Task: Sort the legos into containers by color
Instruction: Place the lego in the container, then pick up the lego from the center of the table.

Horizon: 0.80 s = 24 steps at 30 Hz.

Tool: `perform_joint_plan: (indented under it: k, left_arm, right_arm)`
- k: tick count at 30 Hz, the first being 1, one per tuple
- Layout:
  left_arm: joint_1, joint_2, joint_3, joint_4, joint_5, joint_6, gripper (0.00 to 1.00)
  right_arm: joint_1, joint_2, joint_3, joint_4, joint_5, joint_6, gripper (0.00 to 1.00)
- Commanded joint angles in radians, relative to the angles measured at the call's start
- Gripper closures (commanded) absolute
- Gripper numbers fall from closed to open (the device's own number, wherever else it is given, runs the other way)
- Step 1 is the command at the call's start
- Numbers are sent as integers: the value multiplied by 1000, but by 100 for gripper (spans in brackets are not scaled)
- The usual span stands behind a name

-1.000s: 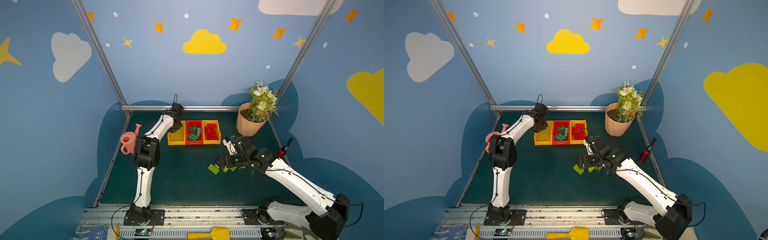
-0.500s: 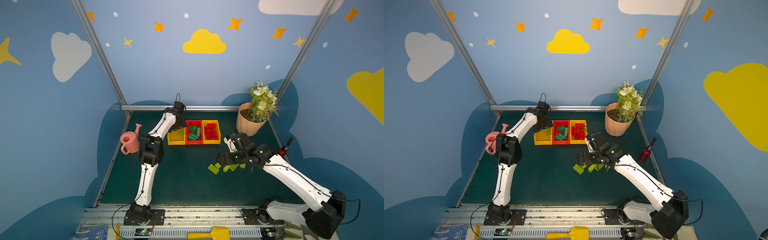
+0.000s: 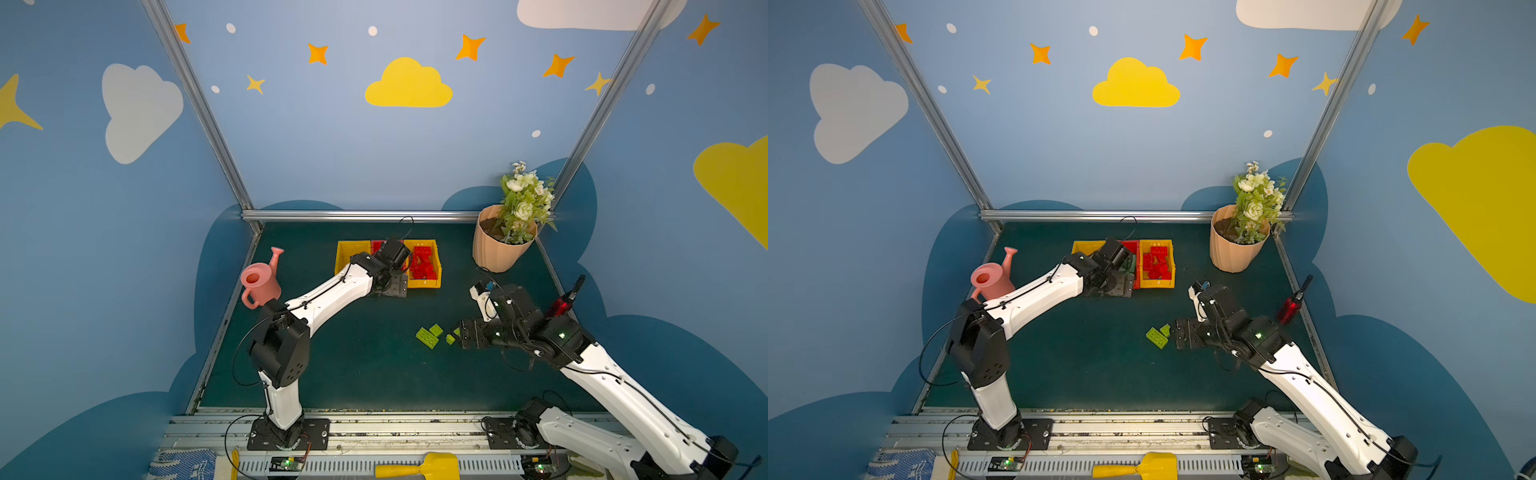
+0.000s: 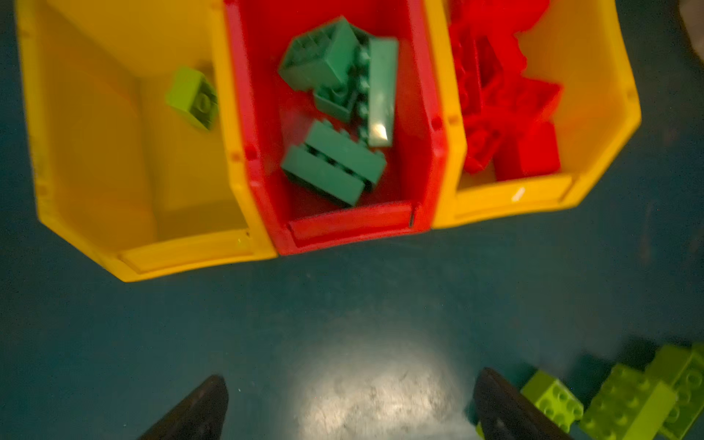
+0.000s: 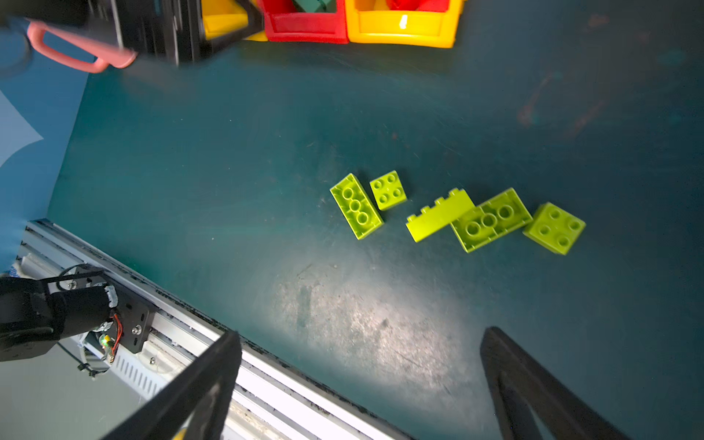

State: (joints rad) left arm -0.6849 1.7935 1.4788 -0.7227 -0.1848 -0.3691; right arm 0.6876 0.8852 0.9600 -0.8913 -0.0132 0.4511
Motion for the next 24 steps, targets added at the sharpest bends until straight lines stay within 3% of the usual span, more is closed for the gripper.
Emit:
perform_joint_plan:
  k: [1, 5, 10, 24]
  left_arm:
    - [-50, -38, -124, 84, 22, 51, 0]
    - [-141, -59, -229, 174, 53, 77, 0]
    - [-249, -5, -234, 214, 39, 117, 0]
    - [-308, 173, -79, 193, 94, 185, 0]
  right_arm:
    - [-6, -90, -35, -85, 42, 40, 3]
    - [-7, -176, -65, -130, 51, 76, 3]
    - [-7, -226, -58, -172, 49, 115, 3]
    - [-7, -279, -50, -202, 64, 142, 3]
